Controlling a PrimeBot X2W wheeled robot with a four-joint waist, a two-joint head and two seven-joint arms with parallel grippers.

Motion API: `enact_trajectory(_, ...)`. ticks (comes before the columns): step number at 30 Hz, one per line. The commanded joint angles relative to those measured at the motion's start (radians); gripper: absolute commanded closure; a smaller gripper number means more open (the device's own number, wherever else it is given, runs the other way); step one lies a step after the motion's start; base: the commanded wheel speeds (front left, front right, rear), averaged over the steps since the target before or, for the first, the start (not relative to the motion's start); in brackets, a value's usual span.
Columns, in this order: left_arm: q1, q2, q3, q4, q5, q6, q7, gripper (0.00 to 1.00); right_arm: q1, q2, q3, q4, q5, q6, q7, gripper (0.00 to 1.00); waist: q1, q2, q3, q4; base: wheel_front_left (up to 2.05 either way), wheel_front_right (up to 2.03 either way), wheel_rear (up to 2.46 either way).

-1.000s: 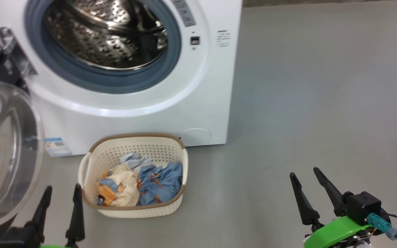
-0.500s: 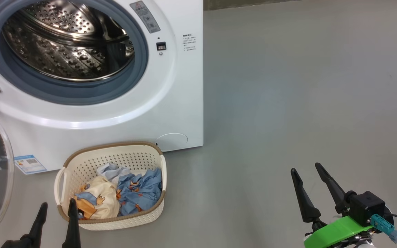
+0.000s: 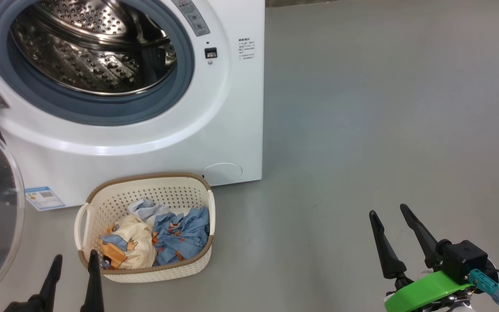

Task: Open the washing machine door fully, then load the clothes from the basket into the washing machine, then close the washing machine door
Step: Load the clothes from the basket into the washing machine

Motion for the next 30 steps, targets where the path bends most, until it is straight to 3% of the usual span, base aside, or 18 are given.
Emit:
enact_trajectory(1, -0.02, 0.012, 0.026, -0.019, 0.002, -0.002, -0.006, 0.0, -0.005, 0.0, 0.022, -0.021, -0.013, 0.01, -0.012, 0.0, 0.0, 0.0, 0.005, 0.008, 0.0, 0.0, 0.0)
enact_trajectory(30, -0.027, 0.015, 0.025, -0.006, 0.004, -0.002, -0.006, 0.0, -0.003, -0.001, 0.026, 0.003, -0.006, 0.01, -0.012, 0.0, 0.0, 0.0, -0.001, 0.046, 0.0, 0.0, 0.0)
